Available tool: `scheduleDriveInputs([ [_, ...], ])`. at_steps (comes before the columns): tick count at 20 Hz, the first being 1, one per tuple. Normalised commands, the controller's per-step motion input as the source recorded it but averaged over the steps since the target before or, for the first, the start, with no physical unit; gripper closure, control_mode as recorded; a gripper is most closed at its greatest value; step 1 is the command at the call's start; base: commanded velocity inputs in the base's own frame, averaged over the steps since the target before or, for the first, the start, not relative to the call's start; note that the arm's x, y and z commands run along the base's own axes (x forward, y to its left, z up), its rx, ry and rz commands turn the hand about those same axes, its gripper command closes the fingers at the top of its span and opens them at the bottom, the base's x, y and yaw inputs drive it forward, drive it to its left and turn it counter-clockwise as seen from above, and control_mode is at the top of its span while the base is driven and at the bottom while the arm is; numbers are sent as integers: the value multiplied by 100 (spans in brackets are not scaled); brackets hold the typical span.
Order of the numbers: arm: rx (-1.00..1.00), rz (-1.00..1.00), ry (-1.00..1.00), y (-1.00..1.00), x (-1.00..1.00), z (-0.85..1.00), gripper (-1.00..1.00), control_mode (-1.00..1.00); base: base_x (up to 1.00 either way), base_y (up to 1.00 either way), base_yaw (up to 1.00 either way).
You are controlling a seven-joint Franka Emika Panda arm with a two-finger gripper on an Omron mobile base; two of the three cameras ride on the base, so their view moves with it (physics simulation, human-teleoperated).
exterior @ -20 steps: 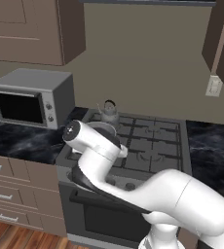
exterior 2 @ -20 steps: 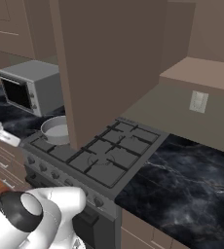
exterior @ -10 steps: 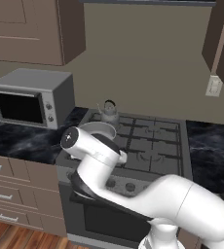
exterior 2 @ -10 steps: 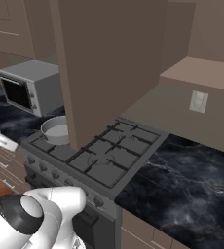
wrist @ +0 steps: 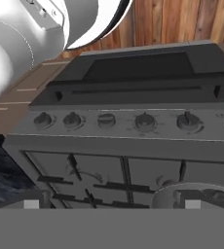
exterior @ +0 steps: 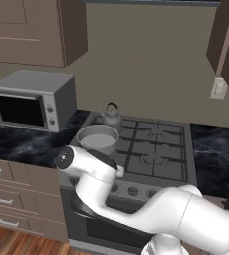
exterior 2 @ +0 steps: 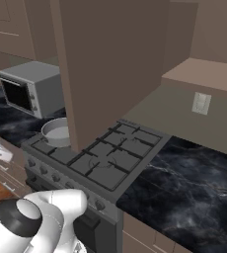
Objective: Pick the kettle from the cabinet and place it on a stove burner. Then pick the pot from the counter and place it on another stove burner. Finally, turn both burners on.
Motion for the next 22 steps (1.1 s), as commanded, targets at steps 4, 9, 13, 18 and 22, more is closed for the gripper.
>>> scheduleDriveInputs([
  [4,0,0,-5,14,0,-23,-100,-100,0,0,0],
  [9,0,0,-5,10,0,-22,-100,-100,0,0,0],
  [13,-1,0,-2,2,-2,-13,-100,-100,0,0,0],
  [18,0,0,0,1,-2,-15,-100,-100,0,0,0],
  [22,0,0,-3,9,0,-27,-100,-100,0,0,0],
])
